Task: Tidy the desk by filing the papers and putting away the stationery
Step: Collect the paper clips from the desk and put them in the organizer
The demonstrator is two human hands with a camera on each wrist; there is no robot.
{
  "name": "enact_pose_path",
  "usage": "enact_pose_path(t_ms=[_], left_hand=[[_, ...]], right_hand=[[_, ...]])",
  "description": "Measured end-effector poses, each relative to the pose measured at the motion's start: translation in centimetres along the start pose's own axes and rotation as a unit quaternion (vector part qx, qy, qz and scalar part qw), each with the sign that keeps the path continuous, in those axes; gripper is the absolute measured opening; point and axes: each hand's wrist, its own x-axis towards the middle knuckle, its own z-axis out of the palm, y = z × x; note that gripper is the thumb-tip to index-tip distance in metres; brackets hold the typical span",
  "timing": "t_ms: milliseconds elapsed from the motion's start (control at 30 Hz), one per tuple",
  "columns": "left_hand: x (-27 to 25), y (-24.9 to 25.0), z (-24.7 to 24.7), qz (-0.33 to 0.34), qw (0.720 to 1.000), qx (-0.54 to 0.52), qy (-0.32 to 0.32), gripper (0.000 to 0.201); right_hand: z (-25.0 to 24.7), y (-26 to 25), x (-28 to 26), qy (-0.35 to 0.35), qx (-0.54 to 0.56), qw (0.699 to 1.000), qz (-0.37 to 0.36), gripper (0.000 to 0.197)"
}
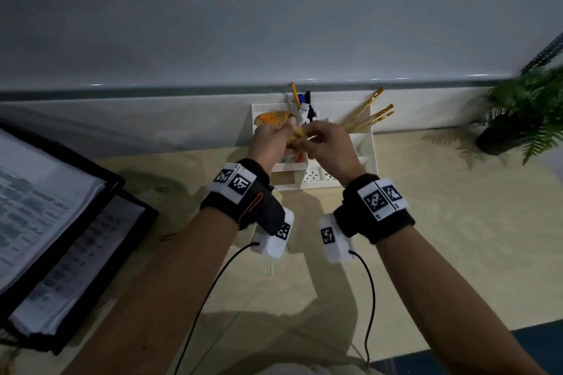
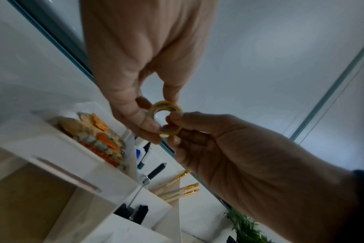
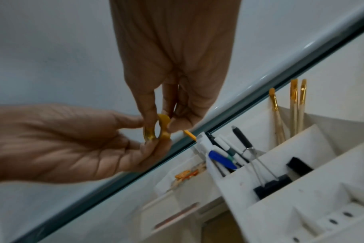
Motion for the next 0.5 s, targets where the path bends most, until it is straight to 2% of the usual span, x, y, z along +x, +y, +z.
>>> enact_pose_path(t_ms=[100, 167, 233, 267, 333, 400, 433, 500], left_hand=[[0.8, -0.1, 0.9, 0.001, 0.999, 0.044, 0.017, 0.024], [1.2, -0.2, 0.6, 0.021, 0.983, 0.180, 0.043, 0.020], [1.8, -0.8, -0.2, 0.054, 0.926, 0.373, 0.020, 0.022], [2.0, -1.1, -0.5, 0.060, 0.892, 0.448, -0.009, 0.025], [2.1, -1.5, -1.0, 0.061, 0.824, 0.562, -0.047, 0.029], [2.1, -1.3, -1.3, 0.068, 0.747, 0.659, -0.053, 0.032], [2.1, -1.2, -1.4, 0.077, 0.723, 0.685, -0.050, 0.032], [2.0, -1.1, -1.6, 0.089, 0.708, 0.699, -0.051, 0.030]], right_hand=[[-1.3, 1.2, 0.5, 0.039, 0.024, 0.999, 0.019, 0.011], [-2.5, 2.7, 1.0, 0.075, 0.036, 0.995, 0.051, 0.009], [-3.3, 4.8, 1.6, 0.099, 0.009, 0.991, 0.089, 0.004], [-3.4, 5.8, 1.8, 0.100, -0.018, 0.989, 0.108, 0.009], [-3.0, 7.7, 2.2, 0.066, -0.073, 0.986, 0.133, 0.016], [-1.9, 8.9, 2.5, 0.007, -0.127, 0.983, 0.131, 0.017], [-1.3, 9.3, 2.6, -0.016, -0.152, 0.980, 0.129, 0.013], [-0.1, 9.9, 2.8, -0.051, -0.206, 0.970, 0.122, 0.014]])
